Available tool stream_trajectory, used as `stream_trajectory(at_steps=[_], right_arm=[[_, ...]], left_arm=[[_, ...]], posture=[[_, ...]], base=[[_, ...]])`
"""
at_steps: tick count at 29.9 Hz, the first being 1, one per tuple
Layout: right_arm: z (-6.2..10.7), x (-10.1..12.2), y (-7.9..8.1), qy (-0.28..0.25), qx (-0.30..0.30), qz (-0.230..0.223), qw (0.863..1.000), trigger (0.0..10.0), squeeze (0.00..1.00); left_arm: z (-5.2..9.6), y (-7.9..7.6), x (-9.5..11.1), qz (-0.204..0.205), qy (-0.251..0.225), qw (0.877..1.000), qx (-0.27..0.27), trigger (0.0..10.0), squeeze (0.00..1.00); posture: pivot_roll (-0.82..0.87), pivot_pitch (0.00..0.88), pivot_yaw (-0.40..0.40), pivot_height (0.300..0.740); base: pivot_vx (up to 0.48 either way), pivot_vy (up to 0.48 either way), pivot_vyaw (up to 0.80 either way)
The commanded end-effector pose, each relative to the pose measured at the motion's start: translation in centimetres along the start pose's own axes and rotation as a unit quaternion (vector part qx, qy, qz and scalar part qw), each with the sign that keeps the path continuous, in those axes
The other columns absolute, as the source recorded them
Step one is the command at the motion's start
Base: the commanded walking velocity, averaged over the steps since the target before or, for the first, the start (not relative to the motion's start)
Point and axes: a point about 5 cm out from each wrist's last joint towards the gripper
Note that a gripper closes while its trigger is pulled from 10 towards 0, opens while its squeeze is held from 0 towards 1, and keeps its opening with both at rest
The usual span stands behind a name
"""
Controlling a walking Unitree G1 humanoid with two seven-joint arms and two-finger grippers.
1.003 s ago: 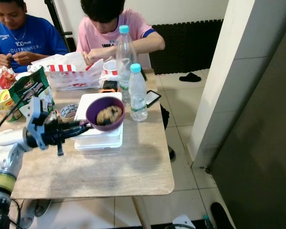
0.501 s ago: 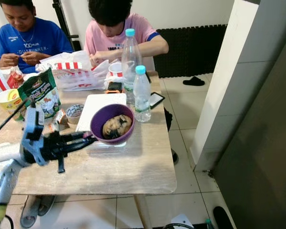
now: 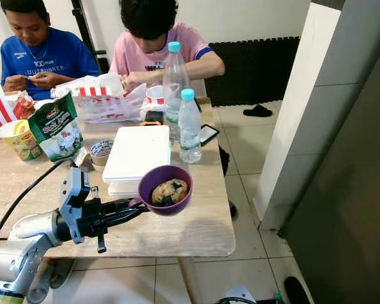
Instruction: Restocking fridge
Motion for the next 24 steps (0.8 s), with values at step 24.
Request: stream_trajectory(at_steps=[24], right_arm=[[-0.1,-0.3,0.5,0.003,0.006,-0.012,1.000,10.0,0.00]], left_arm=[[-1.6,-0.7,-1.1,0.014,-0.004,1.000,0.010,10.0,0.00]], posture=[[0.00,0.013,0.058,0.740]], base=[[-0.243,0.000,0.00]])
Point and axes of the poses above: a point about 5 cm out from each wrist's last joint towards the gripper, its own z axis pointing back from the gripper into the wrist, its own x axis along the axis of the wrist's last joint, y = z × x, and after that the axes turned 9 degrees about z, right-handed
